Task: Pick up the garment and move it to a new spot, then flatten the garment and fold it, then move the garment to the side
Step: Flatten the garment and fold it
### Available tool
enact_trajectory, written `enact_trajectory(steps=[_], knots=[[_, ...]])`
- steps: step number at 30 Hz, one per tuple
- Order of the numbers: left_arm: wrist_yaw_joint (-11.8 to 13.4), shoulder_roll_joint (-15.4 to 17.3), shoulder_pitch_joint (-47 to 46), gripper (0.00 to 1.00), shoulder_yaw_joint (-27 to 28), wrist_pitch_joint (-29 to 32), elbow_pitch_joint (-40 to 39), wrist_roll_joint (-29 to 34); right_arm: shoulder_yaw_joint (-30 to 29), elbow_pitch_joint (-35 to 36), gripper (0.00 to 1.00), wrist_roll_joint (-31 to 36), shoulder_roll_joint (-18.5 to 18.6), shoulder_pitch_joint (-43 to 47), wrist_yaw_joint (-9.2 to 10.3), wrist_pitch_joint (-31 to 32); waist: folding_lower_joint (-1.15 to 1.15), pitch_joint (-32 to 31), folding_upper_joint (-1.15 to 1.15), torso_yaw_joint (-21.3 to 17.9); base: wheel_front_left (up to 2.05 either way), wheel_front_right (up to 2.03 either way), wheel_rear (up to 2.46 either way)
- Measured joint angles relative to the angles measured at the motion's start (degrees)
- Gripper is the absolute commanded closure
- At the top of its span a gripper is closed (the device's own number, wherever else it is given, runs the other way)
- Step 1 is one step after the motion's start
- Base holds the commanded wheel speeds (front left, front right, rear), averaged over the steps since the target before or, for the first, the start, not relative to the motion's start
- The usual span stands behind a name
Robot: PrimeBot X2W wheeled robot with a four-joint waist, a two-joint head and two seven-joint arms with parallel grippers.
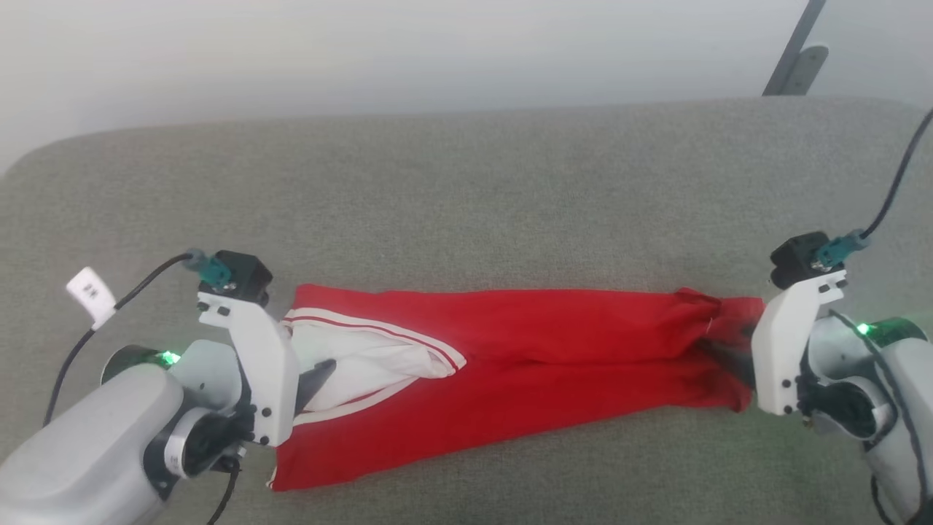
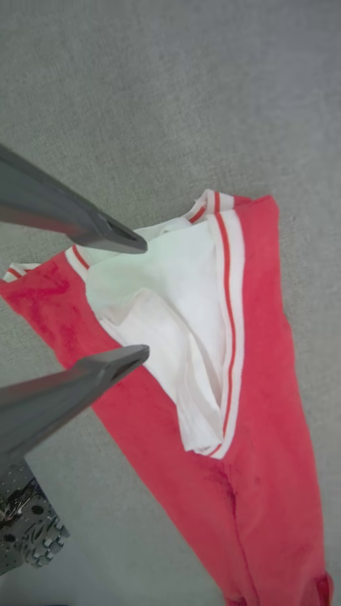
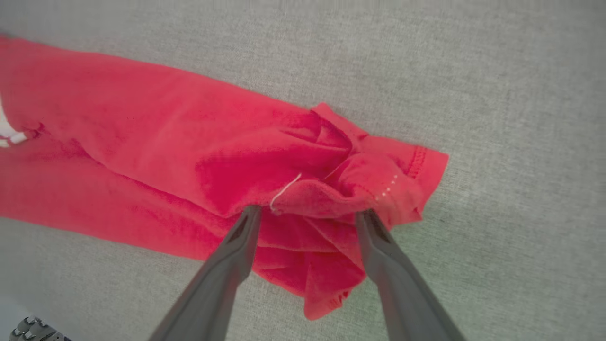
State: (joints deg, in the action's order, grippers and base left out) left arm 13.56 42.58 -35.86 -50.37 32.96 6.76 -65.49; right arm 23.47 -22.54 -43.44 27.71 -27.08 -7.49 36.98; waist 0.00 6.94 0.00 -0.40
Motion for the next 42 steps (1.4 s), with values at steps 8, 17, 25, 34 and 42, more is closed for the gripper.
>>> enact_trajectory(steps=[8, 17, 25, 34, 42], knots=[[-1.25, 0.33, 5.34, 0.00, 3.98, -18.58, -0.73, 4.60, -5.57, -0.25, 0.00, 1.27, 0.92, 1.38, 0.00, 1.47, 0.00, -1.93, 0.00, 1.75, 0.00, 0.00, 0.00], [0.41, -0.55, 12.16, 0.00, 9.33, -40.30, 0.60, 8.70, -9.95, -4.89, 0.00, 2.90, 0.99, 2.13, 0.00, 5.44, 0.00, -1.52, 0.00, 4.76, 0.00, 0.00, 0.00], [1.00, -4.14, 18.19, 0.00, 15.43, -47.66, 3.22, 8.51, -10.32, -9.11, 0.00, 2.00, -0.98, 1.52, 0.00, 6.31, 0.00, 0.17, 0.00, 7.91, 0.00, 0.00, 0.00], [-1.85, -11.02, 24.24, 0.00, 27.92, -47.93, 3.80, 17.53, -7.32, -11.81, 1.00, -0.92, -0.88, -1.11, 0.18, 6.14, 0.00, 2.34, 0.00, 10.78, 0.00, 0.00, 0.00], [-5.06, -16.88, 29.09, 0.00, 37.11, -47.95, 4.25, 25.47, -6.33, -10.92, 1.00, -4.99, 0.59, -0.75, 0.08, 3.12, 0.00, 2.52, 0.00, 11.28, 0.00, 0.00, 0.00]])
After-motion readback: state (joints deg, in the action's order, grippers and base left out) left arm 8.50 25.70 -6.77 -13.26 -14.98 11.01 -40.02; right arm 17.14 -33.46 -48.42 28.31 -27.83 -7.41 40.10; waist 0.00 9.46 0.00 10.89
